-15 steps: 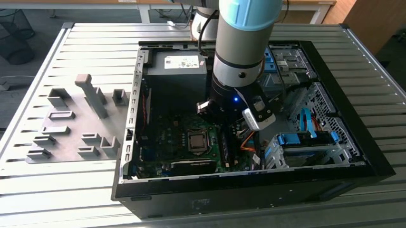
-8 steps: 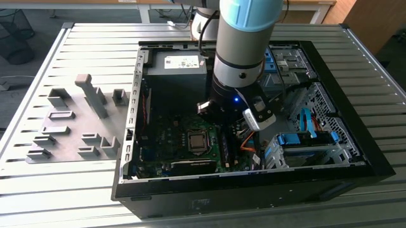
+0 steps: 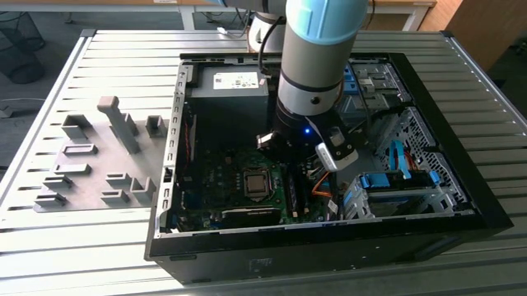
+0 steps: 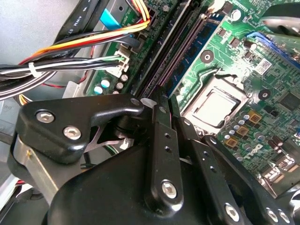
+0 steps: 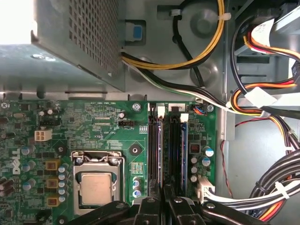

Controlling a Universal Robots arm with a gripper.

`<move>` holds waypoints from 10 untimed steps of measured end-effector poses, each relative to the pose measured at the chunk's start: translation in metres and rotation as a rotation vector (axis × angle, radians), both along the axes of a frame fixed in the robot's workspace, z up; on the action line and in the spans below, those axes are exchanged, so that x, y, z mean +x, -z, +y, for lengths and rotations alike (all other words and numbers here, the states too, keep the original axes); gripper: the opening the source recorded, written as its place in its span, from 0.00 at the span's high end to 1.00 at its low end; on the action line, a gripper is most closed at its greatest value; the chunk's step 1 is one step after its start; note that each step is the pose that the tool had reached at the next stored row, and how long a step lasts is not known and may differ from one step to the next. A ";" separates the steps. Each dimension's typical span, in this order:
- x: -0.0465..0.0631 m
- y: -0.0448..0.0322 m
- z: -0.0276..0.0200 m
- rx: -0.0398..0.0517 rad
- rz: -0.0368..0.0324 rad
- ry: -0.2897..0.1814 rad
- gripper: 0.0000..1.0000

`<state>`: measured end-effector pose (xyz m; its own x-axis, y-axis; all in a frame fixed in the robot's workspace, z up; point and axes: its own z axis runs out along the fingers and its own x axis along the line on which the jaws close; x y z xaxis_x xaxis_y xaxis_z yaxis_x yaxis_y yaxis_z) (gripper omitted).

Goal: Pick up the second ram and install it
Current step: 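Insert the second ram into the second slot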

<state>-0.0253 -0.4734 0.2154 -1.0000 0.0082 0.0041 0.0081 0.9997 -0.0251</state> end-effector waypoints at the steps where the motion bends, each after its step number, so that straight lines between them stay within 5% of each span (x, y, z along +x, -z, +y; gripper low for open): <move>1: 0.000 0.0002 0.0000 -0.0001 0.0000 0.000 0.86; 10: 0.001 0.0008 0.0000 0.0004 -0.0001 0.000 0.86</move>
